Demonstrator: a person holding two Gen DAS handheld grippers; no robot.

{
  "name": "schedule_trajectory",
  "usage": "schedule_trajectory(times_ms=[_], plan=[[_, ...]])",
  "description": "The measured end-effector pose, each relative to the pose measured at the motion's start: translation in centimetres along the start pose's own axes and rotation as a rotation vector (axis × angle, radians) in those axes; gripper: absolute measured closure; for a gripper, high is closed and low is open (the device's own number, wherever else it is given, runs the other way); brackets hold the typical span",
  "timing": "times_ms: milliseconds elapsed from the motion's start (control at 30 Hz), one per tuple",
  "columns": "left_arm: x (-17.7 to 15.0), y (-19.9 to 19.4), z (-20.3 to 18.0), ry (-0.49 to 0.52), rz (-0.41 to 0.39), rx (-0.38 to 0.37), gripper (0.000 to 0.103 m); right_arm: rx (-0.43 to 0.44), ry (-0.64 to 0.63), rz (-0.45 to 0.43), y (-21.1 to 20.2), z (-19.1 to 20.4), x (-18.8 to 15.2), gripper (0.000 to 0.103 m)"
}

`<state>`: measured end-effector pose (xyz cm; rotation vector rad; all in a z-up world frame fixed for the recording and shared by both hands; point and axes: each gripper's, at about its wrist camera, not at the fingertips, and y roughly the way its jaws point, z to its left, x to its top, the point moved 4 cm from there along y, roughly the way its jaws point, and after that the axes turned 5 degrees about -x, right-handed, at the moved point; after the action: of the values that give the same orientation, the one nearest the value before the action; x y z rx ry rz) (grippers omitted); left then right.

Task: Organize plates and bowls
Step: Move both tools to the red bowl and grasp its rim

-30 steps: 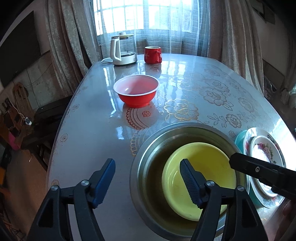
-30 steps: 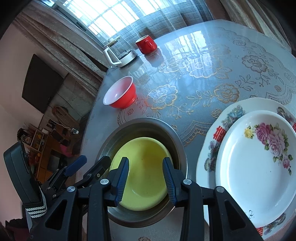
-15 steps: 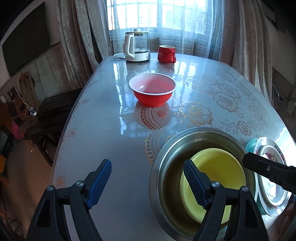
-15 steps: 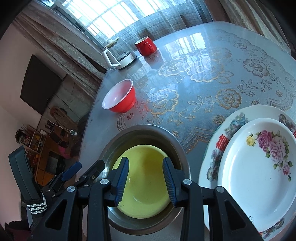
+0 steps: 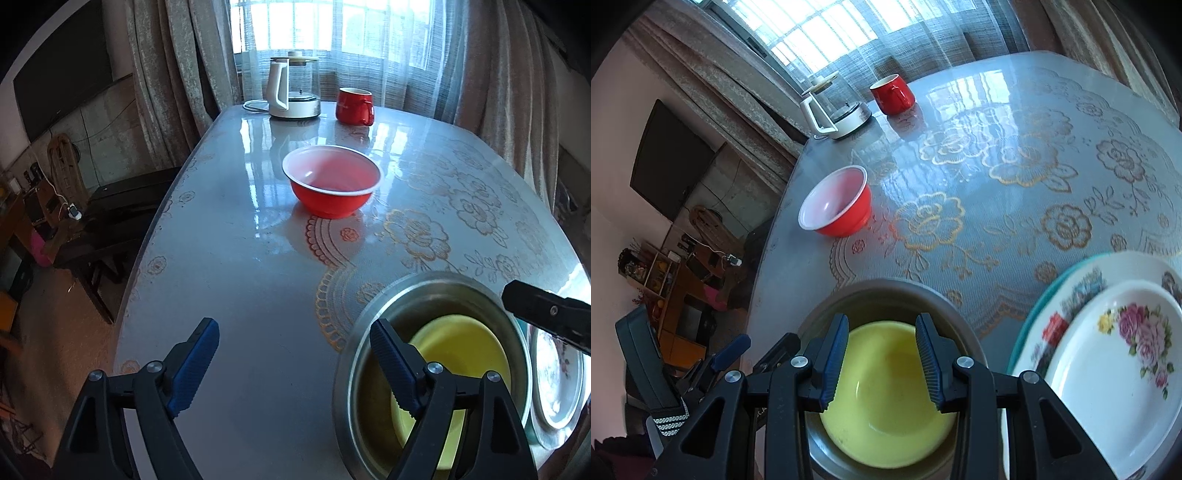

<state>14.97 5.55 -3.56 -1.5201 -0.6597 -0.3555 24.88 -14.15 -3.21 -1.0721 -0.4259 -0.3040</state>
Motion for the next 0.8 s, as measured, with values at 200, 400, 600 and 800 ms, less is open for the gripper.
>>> schedule_trajectory(times_ms=[200,400,600,800], plan=[[2.3,1.0,1.3,-0.057,-0.009,-0.004,0.016,-0.006,0.008,-0.014,0.7,-0.2,2.1,0.064],[5.8,3.2,2.8,-0.111,-0.042,0.0,0.014,-0.019,0.009,-0.021,1.2,0.0,3.8,0.061],[8.5,5.9,3.9,-0.163,-0.046,-0.047,0.014,-0.041,-0.009,-0.018,2.2,0.8,5.6,0.06],[10.7,6.9,6.1,-0.226,-0.116,-0.148,0.014,-0.062,-0.02,-0.028,2.6,1.1,6.1,0.06]])
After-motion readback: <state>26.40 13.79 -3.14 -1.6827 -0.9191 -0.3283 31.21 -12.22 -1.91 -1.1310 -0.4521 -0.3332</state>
